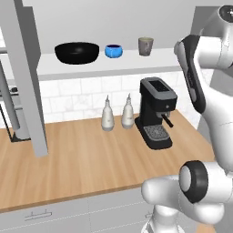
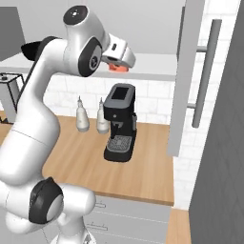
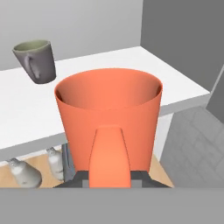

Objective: Gather all objects into one cabinet and sort the glasses and bowls to opposite sides.

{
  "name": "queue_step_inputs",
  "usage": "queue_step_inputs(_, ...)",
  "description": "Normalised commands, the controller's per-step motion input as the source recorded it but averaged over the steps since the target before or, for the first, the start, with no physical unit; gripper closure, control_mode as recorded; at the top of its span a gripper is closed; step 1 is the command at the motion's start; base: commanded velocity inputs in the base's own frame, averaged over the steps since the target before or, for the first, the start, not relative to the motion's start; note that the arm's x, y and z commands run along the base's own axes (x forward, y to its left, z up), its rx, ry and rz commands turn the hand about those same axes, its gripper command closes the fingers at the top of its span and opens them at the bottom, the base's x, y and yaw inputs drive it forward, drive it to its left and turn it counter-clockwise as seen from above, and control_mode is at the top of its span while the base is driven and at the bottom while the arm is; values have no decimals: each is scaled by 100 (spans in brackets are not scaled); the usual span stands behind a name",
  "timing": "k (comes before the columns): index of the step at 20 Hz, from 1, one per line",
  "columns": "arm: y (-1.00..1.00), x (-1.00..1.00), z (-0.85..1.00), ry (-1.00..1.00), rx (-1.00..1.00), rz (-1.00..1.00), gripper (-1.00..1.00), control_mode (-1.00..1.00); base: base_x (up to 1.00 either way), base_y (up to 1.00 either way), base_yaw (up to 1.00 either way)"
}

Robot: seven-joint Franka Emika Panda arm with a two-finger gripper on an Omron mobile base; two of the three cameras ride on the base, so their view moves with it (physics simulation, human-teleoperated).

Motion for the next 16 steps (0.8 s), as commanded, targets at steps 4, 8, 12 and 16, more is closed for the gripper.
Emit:
queue_step_inputs(4, -20, 59, 0, 0, 0, -1, 100, -100, 0, 0, 0)
queue_step_inputs(8, -32, 35, -17, 0, 0, 0, 100, -100, 0, 0, 0)
queue_step_inputs(12, -21, 25, -27, 0, 0, 0, 100, -100, 0, 0, 0)
queue_step_inputs(16, -13, 29, -6, 0, 0, -1, 100, -100, 0, 0, 0)
